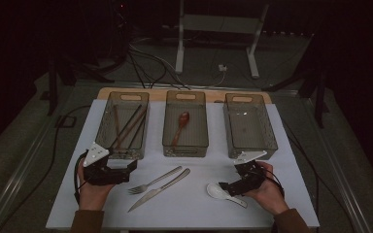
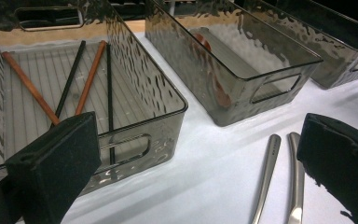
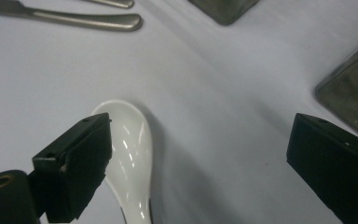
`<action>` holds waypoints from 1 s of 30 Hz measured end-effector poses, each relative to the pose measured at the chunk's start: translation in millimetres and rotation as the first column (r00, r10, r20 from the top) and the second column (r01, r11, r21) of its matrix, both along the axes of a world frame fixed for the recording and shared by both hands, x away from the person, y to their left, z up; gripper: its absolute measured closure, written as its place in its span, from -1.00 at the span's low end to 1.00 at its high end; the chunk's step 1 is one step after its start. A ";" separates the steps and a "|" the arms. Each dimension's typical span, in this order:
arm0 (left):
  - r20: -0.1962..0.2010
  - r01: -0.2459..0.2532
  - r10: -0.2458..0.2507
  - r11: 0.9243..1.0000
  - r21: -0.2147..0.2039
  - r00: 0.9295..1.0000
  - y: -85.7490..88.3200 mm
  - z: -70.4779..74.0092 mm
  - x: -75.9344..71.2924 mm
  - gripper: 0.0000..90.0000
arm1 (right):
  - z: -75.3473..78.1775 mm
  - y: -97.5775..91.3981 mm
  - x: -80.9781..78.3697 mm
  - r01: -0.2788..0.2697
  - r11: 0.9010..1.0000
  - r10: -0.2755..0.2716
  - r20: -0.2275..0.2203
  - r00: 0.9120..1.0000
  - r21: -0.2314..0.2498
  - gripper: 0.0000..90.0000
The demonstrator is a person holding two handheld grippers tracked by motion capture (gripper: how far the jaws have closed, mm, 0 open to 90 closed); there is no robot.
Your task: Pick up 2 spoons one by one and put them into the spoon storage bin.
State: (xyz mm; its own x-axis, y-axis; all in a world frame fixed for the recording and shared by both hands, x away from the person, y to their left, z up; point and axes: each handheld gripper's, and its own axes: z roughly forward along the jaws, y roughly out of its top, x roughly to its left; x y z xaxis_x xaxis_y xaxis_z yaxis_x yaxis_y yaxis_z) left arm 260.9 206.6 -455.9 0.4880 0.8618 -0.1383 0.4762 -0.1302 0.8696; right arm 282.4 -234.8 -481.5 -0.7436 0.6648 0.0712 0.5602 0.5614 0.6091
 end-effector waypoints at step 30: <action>-0.003 0.001 -0.001 1.000 0.000 1.000 -0.3 -0.4 0.2 -0.99 | -19.9 3.3 -21.4 -0.143 0.986 0.138 -0.060 0.989 -0.080 -0.07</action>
